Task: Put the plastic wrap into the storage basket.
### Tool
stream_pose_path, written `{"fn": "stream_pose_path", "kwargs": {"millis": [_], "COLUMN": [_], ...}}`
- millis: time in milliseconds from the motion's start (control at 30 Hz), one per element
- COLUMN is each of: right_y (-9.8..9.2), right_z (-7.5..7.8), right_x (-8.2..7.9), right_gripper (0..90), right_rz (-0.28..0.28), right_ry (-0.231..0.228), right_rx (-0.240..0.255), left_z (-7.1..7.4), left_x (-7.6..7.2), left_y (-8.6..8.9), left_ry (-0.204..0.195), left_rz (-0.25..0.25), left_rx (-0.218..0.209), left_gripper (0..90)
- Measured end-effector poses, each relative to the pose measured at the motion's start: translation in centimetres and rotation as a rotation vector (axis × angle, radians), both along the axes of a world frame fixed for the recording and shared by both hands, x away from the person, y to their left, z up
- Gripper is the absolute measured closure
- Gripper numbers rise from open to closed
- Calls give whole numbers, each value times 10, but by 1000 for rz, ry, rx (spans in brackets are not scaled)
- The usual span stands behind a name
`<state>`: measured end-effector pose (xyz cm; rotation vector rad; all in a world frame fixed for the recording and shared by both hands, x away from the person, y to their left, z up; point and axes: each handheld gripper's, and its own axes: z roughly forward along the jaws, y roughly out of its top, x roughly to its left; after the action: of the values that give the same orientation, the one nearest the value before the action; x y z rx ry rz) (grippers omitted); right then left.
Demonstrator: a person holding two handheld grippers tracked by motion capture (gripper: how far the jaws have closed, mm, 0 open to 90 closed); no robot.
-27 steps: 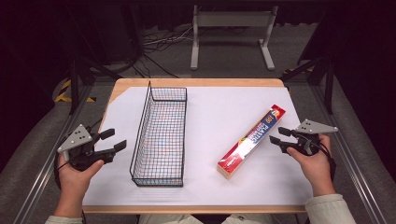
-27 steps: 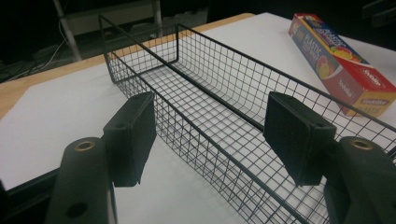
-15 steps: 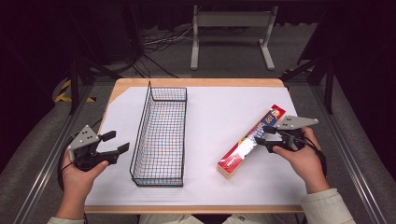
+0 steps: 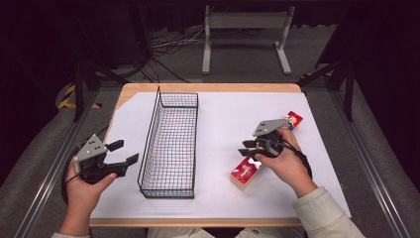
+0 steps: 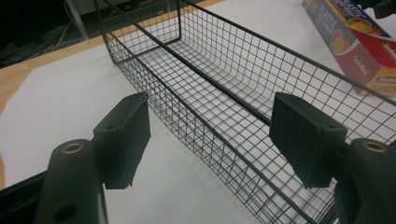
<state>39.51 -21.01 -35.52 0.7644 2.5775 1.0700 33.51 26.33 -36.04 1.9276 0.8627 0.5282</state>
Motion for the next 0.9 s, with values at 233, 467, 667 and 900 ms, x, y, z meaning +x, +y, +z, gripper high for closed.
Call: {"fn": "stream_pose_path", "kwargs": {"millis": [233, 467, 667, 900], "right_y": [36, 57, 57, 40], "right_z": [-18, -41, -48, -44], "right_x": [8, 13, 11, -4], "right_gripper": [840, 827, 900, 900], "right_rz": [40, 60, 97, 114], "right_ry": [72, 181, 241, 323], "right_rx": [-119, -241, -281, -371], "left_z": [1, 0, -2, 0], "left_x": [-1, 1, 1, 0], "left_y": [3, 7, 9, 9], "left_ry": [-1, 18, 29, 11], "left_rz": [13, 33, 39, 26], "left_rx": [-6, -20, -26, -35], "left_gripper": [298, 298, 297, 295]}}
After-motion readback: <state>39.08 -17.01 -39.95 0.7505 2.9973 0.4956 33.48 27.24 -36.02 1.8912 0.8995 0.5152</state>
